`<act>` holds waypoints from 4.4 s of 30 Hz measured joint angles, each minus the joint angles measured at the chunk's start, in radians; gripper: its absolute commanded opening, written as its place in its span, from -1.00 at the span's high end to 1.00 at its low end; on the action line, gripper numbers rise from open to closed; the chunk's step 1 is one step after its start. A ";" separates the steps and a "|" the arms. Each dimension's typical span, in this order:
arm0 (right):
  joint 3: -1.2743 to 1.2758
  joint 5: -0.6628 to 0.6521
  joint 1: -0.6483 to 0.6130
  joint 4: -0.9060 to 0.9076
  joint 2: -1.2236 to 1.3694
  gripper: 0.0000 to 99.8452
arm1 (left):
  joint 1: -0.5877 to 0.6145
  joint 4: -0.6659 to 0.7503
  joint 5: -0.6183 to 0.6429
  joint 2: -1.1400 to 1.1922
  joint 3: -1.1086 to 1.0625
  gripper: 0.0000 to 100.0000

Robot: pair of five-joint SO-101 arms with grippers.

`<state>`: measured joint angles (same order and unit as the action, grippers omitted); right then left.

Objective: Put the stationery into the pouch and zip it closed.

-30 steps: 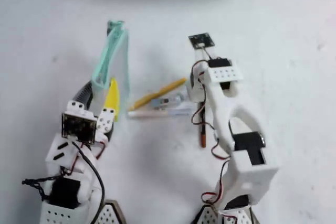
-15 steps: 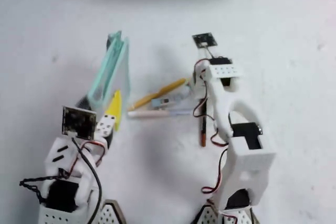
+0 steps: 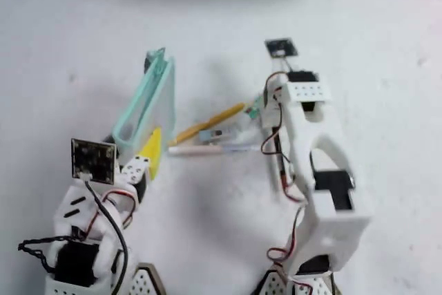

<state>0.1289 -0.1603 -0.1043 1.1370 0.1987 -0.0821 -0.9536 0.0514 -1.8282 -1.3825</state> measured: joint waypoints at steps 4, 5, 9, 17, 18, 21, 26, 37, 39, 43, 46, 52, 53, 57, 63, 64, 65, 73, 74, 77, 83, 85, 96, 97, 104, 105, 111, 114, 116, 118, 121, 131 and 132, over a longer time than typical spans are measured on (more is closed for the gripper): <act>0.000 0.000 0.008 0.049 -0.219 0.97 | 0.002 0.000 0.000 0.000 0.000 0.61; 0.000 0.000 0.005 0.055 -0.275 0.97 | 0.002 0.000 0.003 0.000 0.000 0.61; 0.000 0.000 0.003 0.064 -0.470 0.97 | 0.002 0.000 0.003 0.000 0.000 0.61; 0.000 0.000 -0.046 0.057 -0.736 0.97 | 0.002 0.000 0.003 0.000 0.000 0.61; 0.000 0.000 -0.066 0.052 -0.760 0.97 | 0.002 0.012 0.003 0.000 -0.008 0.61; 0.000 0.000 -0.141 0.025 -0.827 0.97 | 0.002 0.063 0.003 -0.002 -0.048 0.61; 0.000 0.000 -0.298 -0.081 -0.939 0.97 | 0.002 0.100 0.005 0.000 -0.064 0.62; 0.000 0.000 -0.554 -0.440 -1.060 0.97 | 0.000 0.103 0.005 0.002 -0.064 0.61; 0.000 0.000 -0.598 -0.473 -1.060 0.97 | 0.000 0.103 0.005 0.002 -0.064 0.61; 0.000 0.000 -0.678 -0.519 -1.060 0.97 | 0.000 0.103 0.005 0.002 -0.064 0.61; 0.000 0.000 -0.724 -0.542 -1.054 0.97 | 0.000 0.103 0.005 0.002 -0.064 0.61; 0.002 0.000 -0.787 -0.568 -0.911 0.97 | 0.000 0.103 0.005 0.002 -0.064 0.61; 0.002 0.000 -0.787 -0.568 -0.891 0.97 | 0.000 0.103 0.005 0.002 -0.064 0.61; 0.000 0.000 -0.789 -0.568 -0.850 0.97 | 0.000 0.103 0.005 0.002 -0.064 0.61; 0.000 0.000 -0.792 -0.575 -0.822 0.97 | 0.000 0.103 0.005 0.002 -0.064 0.61; 0.002 0.000 -0.792 -0.575 -0.819 0.97 | 0.000 0.103 0.005 0.002 -0.064 0.61; 0.002 0.000 -0.789 -0.575 -0.812 0.97 | 0.000 0.103 0.005 0.002 -0.064 0.61; 0.002 0.000 -0.789 -0.631 -0.753 0.97 | 0.000 0.103 0.005 0.002 -0.064 0.61; 0.002 0.000 -0.790 -0.623 -0.752 0.97 | 0.000 0.103 0.005 0.002 -0.064 0.61; 0.011 0.000 -0.789 -0.580 -0.752 0.96 | 0.000 0.103 0.005 0.002 -0.064 0.61; 0.017 0.000 -0.792 -0.417 -0.815 0.67 | 0.000 0.103 0.005 0.002 -0.064 0.61; 0.017 0.000 -0.793 -0.371 -0.838 0.52 | 0.000 0.103 0.005 0.002 -0.064 0.61; 0.017 0.000 -0.672 -0.287 -0.904 0.56 | 0.000 0.103 0.005 0.003 -0.066 0.61; 0.017 0.000 -0.652 -0.279 -0.905 0.56 | 0.000 0.103 0.005 0.003 -0.066 0.61; 0.037 0.000 -0.525 -0.135 -0.907 0.56 | 0.008 0.103 0.005 0.003 -0.066 0.62; 0.052 -0.011 -0.500 -0.118 -0.905 0.57 | 0.023 0.103 0.005 0.003 -0.066 0.62; 0.238 -0.273 -0.442 -0.078 -0.821 0.72 | 0.110 0.123 0.063 0.008 -0.066 0.62; 0.358 -0.377 -0.445 -0.103 -0.733 0.75 | 0.118 0.123 0.074 0.008 -0.066 0.62; 0.400 -0.399 -0.442 -0.144 -0.667 0.75 | 0.118 0.123 0.078 0.008 -0.066 0.62; 0.419 -0.408 -0.445 -0.190 -0.605 0.75 | 0.118 0.123 0.081 0.008 -0.066 0.62; 0.423 -0.411 -0.470 -0.245 -0.517 0.75 | 0.118 0.133 0.081 0.000 -0.081 0.62; 0.423 -0.417 -0.589 -0.316 -0.276 0.75 | 0.195 0.213 0.084 0.008 -0.123 0.62; 0.423 -0.417 -0.597 -0.330 -0.253 0.75 | 0.196 0.213 0.084 0.008 -0.123 0.62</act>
<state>0.5524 -0.5777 -0.7012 0.8071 -0.0545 0.1143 -0.7403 0.1358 -1.8205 -1.5052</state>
